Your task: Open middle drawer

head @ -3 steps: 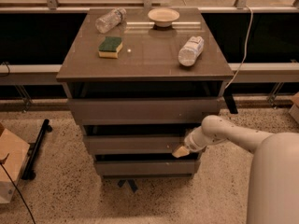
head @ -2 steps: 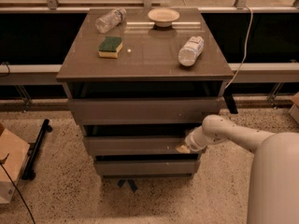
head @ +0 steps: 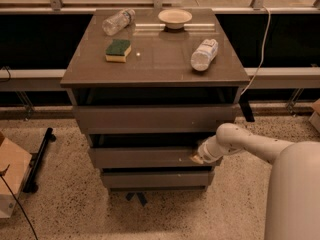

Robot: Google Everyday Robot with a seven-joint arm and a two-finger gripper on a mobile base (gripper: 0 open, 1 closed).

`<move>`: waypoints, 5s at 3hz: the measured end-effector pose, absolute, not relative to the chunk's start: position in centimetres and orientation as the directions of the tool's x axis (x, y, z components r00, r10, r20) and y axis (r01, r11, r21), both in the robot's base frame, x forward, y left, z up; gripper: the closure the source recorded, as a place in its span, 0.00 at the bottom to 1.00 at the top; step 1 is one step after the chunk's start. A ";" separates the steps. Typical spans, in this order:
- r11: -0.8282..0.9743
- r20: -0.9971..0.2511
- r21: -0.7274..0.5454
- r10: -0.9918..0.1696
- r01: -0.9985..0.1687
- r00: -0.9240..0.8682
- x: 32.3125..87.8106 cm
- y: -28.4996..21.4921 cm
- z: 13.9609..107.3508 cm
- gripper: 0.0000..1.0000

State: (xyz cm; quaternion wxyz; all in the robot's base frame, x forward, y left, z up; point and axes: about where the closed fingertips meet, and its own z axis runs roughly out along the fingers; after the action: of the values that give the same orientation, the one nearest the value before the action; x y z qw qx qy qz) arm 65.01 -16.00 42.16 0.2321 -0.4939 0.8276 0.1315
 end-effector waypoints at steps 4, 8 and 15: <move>0.477 -0.514 -0.012 -0.757 -0.879 -0.404 65.0 -16.0 42.4 0.00; 0.277 -0.421 -0.033 -0.875 -0.960 -0.238 64.4 -15.5 41.0 0.69; 0.275 -0.421 -0.029 -0.875 -0.961 -0.238 64.3 -15.3 41.3 0.00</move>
Offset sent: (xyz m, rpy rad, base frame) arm 0.0000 0.0000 0.0018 0.0000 0.0000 0.0000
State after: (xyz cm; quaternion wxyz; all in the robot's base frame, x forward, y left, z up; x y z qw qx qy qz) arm 64.28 -15.34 41.28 0.1809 -0.5902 0.7777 0.1184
